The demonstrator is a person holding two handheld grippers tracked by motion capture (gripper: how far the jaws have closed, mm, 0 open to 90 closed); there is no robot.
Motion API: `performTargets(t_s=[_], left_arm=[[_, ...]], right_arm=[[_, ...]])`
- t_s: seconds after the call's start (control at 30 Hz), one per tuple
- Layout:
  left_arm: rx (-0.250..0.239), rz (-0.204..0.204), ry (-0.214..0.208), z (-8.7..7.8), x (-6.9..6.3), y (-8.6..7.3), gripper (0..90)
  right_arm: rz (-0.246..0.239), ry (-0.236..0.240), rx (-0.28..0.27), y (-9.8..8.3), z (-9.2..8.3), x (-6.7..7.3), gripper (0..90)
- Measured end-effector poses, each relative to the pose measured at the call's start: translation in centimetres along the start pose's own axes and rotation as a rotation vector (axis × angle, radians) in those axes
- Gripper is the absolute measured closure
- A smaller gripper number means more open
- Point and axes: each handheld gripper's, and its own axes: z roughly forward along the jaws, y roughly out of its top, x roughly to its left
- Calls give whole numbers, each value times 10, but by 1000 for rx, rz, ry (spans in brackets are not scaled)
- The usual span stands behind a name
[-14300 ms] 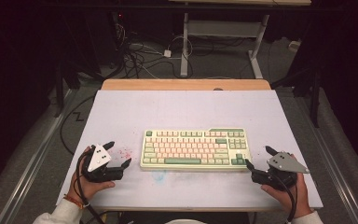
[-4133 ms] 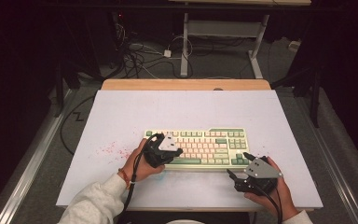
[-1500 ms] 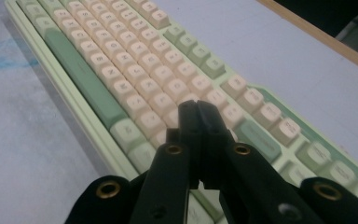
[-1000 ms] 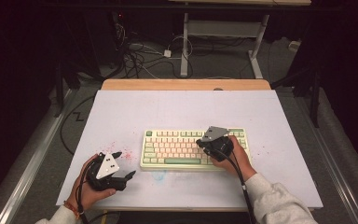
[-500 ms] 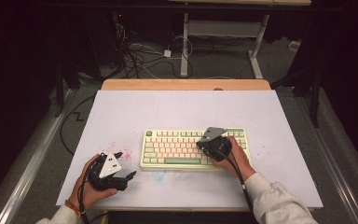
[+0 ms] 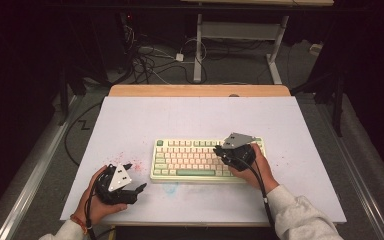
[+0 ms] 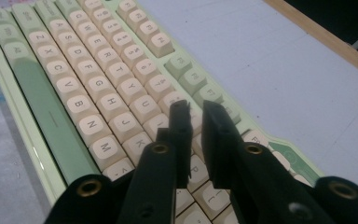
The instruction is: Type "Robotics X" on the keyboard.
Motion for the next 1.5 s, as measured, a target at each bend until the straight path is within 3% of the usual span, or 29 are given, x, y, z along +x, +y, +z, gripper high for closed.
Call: performTargets(t_s=[0.3,0.5,0.8,1.0,1.1,1.33,1.43,1.5], left_arm=[[-2,-7,-6,0,1,0,209],[-5,-3,0,1,3,1,209],[-13,-9,9,1,3,3,209],[-18,-22,6,-1,2,3,218],[-19,-38,30,-3,4,3,228],[-39,-58,21,-6,5,5,352],[-40,-69,0,-6,6,6,440],[-32,-55,-7,-6,6,7,511]], right_arm=[[6,-5,-50,2,-11,0,685],[22,-23,-82,1,-17,0,490],[25,-74,-156,-5,-32,4,281],[2,-108,-158,-13,-43,9,256],[5,-123,-183,-18,-52,11,255],[4,-149,-187,-32,-68,13,256],[2,-169,-177,-41,-72,14,255],[3,-167,-172,-48,-74,15,255]])
